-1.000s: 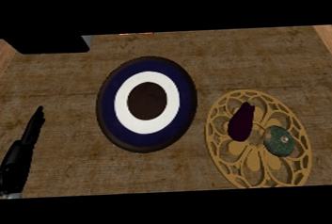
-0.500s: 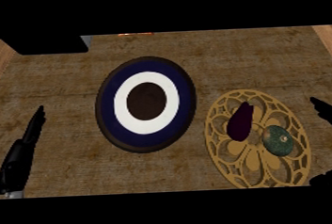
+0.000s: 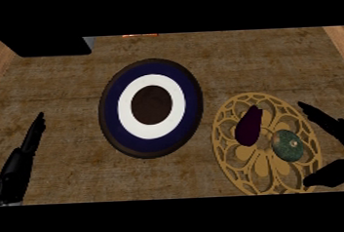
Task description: Pick the squash from the placemat and place it in the plate
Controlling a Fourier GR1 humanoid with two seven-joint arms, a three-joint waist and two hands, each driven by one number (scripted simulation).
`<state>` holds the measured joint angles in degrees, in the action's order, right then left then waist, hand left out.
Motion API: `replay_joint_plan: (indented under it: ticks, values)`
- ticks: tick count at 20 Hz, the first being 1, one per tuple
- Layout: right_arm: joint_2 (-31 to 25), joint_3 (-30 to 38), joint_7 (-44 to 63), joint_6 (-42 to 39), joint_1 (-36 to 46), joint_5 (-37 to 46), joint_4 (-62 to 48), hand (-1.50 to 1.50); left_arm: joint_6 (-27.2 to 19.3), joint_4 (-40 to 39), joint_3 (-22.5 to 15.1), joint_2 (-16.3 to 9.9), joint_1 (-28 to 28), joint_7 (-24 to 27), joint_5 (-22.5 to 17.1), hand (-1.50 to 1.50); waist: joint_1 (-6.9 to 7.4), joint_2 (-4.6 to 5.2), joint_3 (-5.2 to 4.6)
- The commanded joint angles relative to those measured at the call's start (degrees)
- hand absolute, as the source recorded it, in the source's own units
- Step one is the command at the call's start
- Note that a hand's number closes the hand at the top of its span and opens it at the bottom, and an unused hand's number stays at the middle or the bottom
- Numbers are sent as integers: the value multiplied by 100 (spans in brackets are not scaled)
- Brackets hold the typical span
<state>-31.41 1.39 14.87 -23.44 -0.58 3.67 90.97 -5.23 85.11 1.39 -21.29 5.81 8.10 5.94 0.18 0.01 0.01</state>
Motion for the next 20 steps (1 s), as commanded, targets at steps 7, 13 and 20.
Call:
replay_joint_plan:
  ticks: [7,13,20]
  values:
    - [655,-109,120,-157,528,745,-598,-150,549,-433,577,-46,-362,90,-54,0,-4,2,-2]
    - [818,58,-848,-151,323,1356,-1150,-150,405,70,548,305,5,74,428,0,-1,-1,0]
    - [1185,213,-1263,100,262,1455,-1119,150,406,197,506,606,64,53,568,0,-5,-3,0]
